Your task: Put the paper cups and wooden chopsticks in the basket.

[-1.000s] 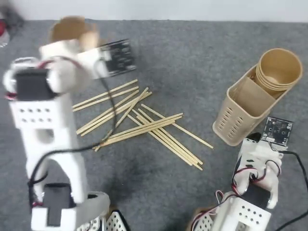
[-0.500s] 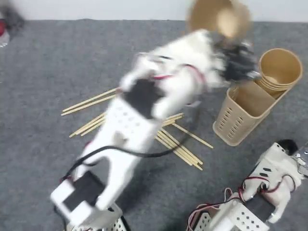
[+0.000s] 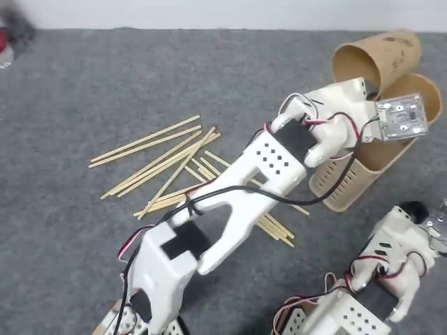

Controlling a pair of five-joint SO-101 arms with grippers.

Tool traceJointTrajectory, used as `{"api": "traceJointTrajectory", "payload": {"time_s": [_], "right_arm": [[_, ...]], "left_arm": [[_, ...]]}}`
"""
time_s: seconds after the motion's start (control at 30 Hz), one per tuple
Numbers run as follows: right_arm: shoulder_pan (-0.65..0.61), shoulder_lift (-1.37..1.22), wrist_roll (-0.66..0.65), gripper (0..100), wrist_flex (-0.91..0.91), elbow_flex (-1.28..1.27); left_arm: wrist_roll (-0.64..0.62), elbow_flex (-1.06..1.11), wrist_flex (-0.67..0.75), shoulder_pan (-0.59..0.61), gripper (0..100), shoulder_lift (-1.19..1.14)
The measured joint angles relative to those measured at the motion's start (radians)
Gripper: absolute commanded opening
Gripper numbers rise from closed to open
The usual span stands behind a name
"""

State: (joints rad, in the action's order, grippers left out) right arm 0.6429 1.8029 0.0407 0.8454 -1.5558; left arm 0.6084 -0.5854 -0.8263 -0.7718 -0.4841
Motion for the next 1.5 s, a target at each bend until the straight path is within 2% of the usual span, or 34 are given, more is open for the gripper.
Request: {"api": "traceJointTrajectory", "payload": {"time_s": [0.37, 0.6, 0.97, 1.23, 1.5], "right_arm": [[-0.005, 0.0, -0.012, 0.8, -0.026, -0.025], [-0.008, 0.0, -0.015, 0.8, -0.026, -0.025], [-0.008, 0.0, -0.018, 0.8, -0.026, -0.025], [-0.008, 0.0, -0.018, 0.8, -0.026, -0.025], [-0.008, 0.0, -0.018, 0.8, -0.026, -0.025]], "left_arm": [[0.0, -0.321, -0.302, -0.061, 1, -0.051], [0.0, -0.488, -0.423, -0.063, 1, -0.051], [0.0, -0.434, -0.428, -0.058, 1, -0.051], [0.0, -0.328, -0.344, -0.103, 1, -0.051], [0.0, -0.318, -0.333, -0.117, 2, -0.051]]}}
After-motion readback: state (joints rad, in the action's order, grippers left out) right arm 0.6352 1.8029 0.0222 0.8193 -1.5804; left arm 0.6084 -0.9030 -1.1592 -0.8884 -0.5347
